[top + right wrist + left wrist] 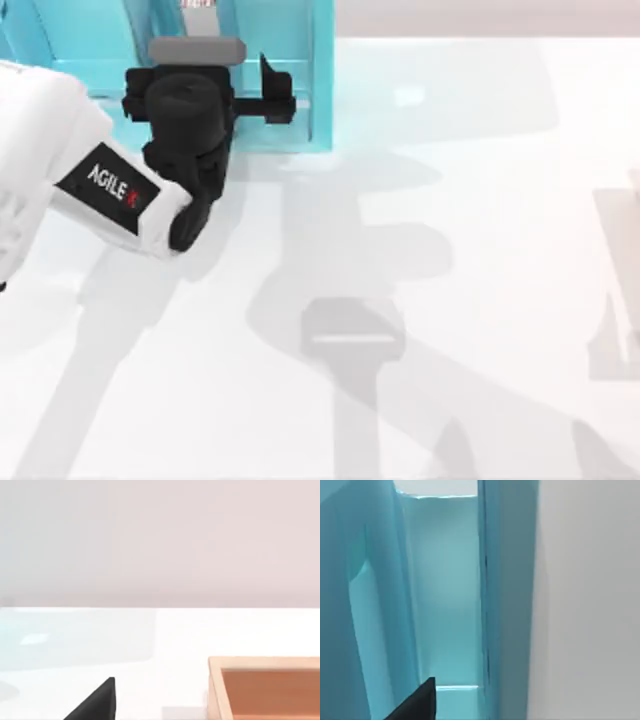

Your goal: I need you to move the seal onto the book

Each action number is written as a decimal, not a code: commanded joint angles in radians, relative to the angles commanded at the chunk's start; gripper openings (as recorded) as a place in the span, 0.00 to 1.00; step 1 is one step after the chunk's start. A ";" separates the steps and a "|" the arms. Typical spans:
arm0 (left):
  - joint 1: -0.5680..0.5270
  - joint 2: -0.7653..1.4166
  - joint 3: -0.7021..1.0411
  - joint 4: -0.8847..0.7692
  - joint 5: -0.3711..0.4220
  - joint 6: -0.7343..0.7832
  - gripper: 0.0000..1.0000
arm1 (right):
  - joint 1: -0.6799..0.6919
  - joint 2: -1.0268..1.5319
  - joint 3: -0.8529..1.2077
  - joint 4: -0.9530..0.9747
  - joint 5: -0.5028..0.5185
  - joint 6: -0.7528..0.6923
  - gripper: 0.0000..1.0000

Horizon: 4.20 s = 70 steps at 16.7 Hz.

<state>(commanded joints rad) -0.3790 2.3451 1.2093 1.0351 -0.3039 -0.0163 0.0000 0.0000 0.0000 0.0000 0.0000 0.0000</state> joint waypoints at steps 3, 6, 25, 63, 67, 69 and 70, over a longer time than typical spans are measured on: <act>0.012 0.028 0.054 -0.029 0.012 0.000 1.00 | 0.000 0.000 0.000 0.000 0.000 0.000 1.00; 0.012 0.028 0.054 -0.029 0.012 0.000 1.00 | 0.000 0.000 0.000 0.000 0.000 0.000 1.00; 0.012 0.028 0.054 -0.029 0.012 0.000 0.00 | 0.000 0.000 0.000 0.000 0.000 0.000 1.00; -0.417 -0.820 -0.228 -0.694 -0.419 -0.492 0.00 | 0.000 0.000 0.000 0.000 0.000 0.000 1.00; -0.537 -0.639 -0.123 -0.756 -0.547 -0.947 0.00 | 0.000 0.000 0.000 0.000 0.000 0.000 1.00; -0.594 -0.549 -0.078 -0.794 -0.611 -1.199 0.00 | 0.000 0.000 0.000 0.000 0.000 0.000 1.00; -0.621 -0.506 -0.057 -0.814 -0.641 -1.324 0.00 | 0.000 0.000 0.000 0.000 0.000 0.000 1.00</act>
<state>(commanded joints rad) -0.9996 1.8387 1.1520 0.2207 -0.9452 -1.3402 0.0000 0.0000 0.0000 0.0000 0.0000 0.0000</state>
